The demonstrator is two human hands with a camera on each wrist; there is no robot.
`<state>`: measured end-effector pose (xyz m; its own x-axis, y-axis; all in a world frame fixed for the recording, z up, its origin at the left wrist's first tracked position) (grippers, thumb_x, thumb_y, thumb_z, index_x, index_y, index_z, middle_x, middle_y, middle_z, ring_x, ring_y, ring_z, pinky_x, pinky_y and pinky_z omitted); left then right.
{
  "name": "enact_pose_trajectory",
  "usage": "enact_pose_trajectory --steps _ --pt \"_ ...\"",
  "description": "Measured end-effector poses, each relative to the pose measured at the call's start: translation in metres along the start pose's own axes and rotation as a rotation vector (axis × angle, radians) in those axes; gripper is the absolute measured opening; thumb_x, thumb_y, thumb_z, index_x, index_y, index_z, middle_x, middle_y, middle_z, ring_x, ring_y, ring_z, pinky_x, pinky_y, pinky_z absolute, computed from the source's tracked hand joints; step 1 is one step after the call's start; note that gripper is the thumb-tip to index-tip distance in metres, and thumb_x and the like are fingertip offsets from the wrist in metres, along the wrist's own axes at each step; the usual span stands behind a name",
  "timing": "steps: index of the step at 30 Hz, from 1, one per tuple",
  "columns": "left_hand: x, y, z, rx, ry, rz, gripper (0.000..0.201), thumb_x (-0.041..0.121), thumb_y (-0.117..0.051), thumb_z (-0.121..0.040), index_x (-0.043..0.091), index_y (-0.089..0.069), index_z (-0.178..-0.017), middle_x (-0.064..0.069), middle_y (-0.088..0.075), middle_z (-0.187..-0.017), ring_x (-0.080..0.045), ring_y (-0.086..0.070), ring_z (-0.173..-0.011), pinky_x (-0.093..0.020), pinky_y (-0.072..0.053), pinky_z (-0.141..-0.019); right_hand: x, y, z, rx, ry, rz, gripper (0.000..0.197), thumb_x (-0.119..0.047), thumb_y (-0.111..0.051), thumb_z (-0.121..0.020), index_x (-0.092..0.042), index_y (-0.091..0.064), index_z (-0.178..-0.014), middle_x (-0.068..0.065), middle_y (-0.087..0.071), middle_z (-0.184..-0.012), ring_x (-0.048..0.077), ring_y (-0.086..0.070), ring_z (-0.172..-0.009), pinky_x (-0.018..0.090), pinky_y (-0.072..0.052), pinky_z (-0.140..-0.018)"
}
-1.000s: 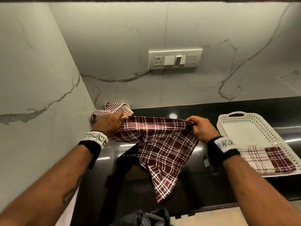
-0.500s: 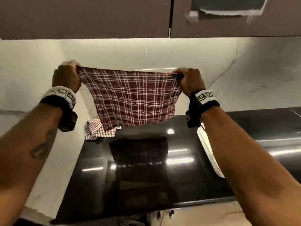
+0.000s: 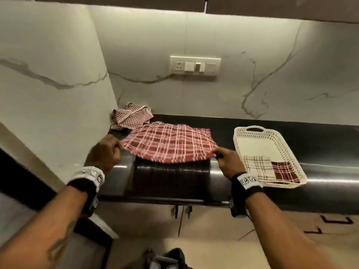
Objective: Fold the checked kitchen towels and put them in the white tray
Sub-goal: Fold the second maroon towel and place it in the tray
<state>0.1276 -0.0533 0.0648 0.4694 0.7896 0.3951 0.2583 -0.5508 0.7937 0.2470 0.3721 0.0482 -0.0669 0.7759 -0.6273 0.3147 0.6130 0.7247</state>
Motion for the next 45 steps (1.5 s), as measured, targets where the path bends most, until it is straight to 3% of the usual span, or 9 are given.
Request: enact_pose_trajectory --steps 5,10,20,24,27,29,34,38,45 --pt "0.000 -0.052 0.100 -0.356 0.063 -0.078 0.016 0.001 -0.066 -0.075 0.013 -0.066 -0.086 -0.008 -0.061 -0.092 -0.032 -0.064 -0.082 -0.039 -0.055 -0.073 0.054 -0.044 0.073 -0.293 -0.222 0.107 0.034 0.003 -0.058 -0.079 -0.018 -0.076 -0.099 0.008 -0.075 -0.103 0.025 -0.069 -0.098 0.027 -0.049 -0.084" --pt "-0.003 -0.082 0.161 -0.610 0.180 -0.140 0.014 0.017 -0.060 -0.091 0.022 -0.067 -0.102 0.002 -0.059 -0.110 -0.021 -0.062 -0.098 -0.034 -0.051 -0.086 0.070 -0.057 0.115 -0.371 -0.293 0.144 0.032 0.003 -0.057 -0.085 -0.018 -0.078 -0.098 0.007 -0.074 -0.105 0.026 -0.067 -0.099 0.026 -0.046 -0.084" --pt "-0.018 -0.060 0.159 -0.652 0.219 -0.122 0.015 0.017 -0.065 -0.089 0.027 -0.070 -0.099 0.004 -0.064 -0.111 -0.017 -0.058 -0.109 -0.036 -0.048 -0.099 0.061 -0.045 0.117 -0.371 -0.294 0.154 0.033 0.001 -0.059 -0.087 -0.021 -0.075 -0.105 0.005 -0.073 -0.110 0.025 -0.067 -0.103 0.029 -0.048 -0.091" --pt "-0.026 -0.040 0.149 -0.778 0.272 -0.039 0.016 0.024 -0.069 -0.088 0.038 -0.063 -0.083 0.007 -0.071 -0.095 -0.013 -0.067 -0.090 -0.033 -0.053 -0.087 0.052 -0.029 0.113 -0.375 -0.314 0.102 0.031 0.000 -0.056 -0.091 -0.015 -0.067 -0.116 0.005 -0.070 -0.111 0.020 -0.065 -0.099 0.022 -0.043 -0.086" --pt "-0.028 -0.016 0.138 -0.757 0.328 0.120 0.012 0.019 -0.071 -0.090 0.030 -0.069 -0.084 0.008 -0.073 -0.083 -0.005 -0.069 -0.077 -0.028 -0.053 -0.077 0.041 -0.013 0.107 -0.364 -0.326 -0.017 0.007 -0.008 -0.068 -0.090 -0.010 -0.062 -0.093 -0.005 -0.070 -0.088 0.002 -0.063 -0.074 0.024 -0.046 -0.072" --pt "-0.029 -0.001 0.129 -0.703 0.394 0.239 0.006 0.019 -0.070 -0.091 0.024 -0.072 -0.089 0.008 -0.073 -0.081 -0.003 -0.069 -0.074 -0.026 -0.052 -0.072 0.034 -0.002 0.098 -0.399 -0.340 -0.130 0.008 -0.014 -0.074 -0.088 -0.011 -0.066 -0.085 -0.001 -0.072 -0.077 0.004 -0.066 -0.070 0.025 -0.051 -0.068" --pt "-0.045 -0.013 0.066 -0.445 0.432 0.294 0.008 0.015 -0.065 -0.094 0.017 -0.072 -0.096 0.004 -0.072 -0.088 -0.008 -0.067 -0.080 -0.023 -0.049 -0.071 0.044 -0.008 0.031 -0.169 -0.345 -0.222 0.007 -0.011 -0.064 -0.095 -0.010 -0.071 -0.096 0.003 -0.072 -0.088 0.016 -0.066 -0.080 0.027 -0.051 -0.077" --pt "-0.079 -0.058 0.001 -0.292 0.541 0.290 0.006 0.014 -0.067 -0.093 0.016 -0.071 -0.096 -0.004 -0.071 -0.090 -0.019 -0.066 -0.086 -0.032 -0.054 -0.083 0.066 -0.047 -0.047 -0.060 -0.376 -0.160 0.007 -0.011 -0.062 -0.095 -0.013 -0.064 -0.101 0.003 -0.067 -0.095 0.017 -0.063 -0.089 0.028 -0.050 -0.083" --pt "-0.109 -0.135 -0.053 -0.371 0.592 0.120 0.015 0.017 -0.068 -0.091 0.008 -0.076 -0.100 -0.009 -0.075 -0.099 -0.025 -0.068 -0.094 -0.027 -0.047 -0.083 0.121 -0.114 -0.115 -0.040 -0.545 0.010 0.014 -0.016 -0.068 -0.090 -0.008 -0.074 -0.099 0.011 -0.074 -0.100 0.024 -0.068 -0.095 0.025 -0.046 -0.086"
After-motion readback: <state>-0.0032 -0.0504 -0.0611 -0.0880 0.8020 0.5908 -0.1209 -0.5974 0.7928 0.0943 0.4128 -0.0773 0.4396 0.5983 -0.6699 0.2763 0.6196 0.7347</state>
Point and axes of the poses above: each hand's wrist, its own z-axis away from the middle knuckle, its own y-axis out of the back of the hand, x = y × z, the point moved 3 cm from there along -z, towards the middle knuckle
